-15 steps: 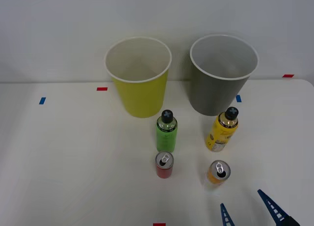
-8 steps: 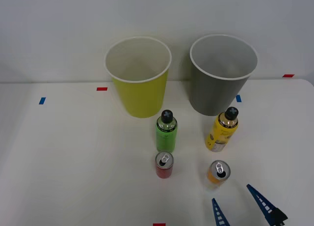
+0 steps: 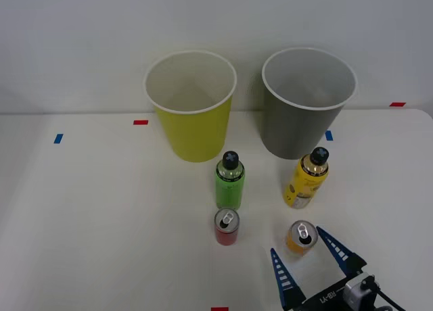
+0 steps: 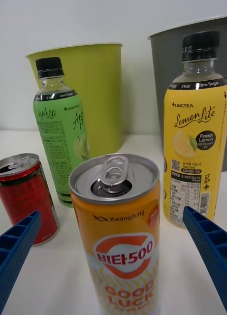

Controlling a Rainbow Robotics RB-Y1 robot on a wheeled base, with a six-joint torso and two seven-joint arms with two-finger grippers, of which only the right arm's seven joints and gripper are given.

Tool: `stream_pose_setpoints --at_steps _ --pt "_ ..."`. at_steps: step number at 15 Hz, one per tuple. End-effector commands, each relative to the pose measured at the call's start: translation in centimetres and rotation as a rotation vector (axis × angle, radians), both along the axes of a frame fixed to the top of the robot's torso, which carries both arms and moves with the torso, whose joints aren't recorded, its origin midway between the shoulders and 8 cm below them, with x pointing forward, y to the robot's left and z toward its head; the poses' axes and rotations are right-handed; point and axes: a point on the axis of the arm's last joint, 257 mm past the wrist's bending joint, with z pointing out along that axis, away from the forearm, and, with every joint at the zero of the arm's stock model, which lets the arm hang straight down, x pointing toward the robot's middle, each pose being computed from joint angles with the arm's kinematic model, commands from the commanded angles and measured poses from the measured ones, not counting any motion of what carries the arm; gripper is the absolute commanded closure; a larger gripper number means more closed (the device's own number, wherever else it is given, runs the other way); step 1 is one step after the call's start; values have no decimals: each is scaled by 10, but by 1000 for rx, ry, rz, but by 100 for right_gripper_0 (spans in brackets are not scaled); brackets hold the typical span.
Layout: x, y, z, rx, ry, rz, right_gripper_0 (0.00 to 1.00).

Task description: Put cans in the gray bin, plastic bottles in the light green bin

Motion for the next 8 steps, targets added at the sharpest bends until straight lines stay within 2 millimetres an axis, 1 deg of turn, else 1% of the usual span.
stream_pose_setpoints --at_steps 1,3,8 --pt "10 7 1 -3 4 8 0" --pt "16 8 1 -11 4 5 0" --pt "17 6 2 -35 -9 4 0"
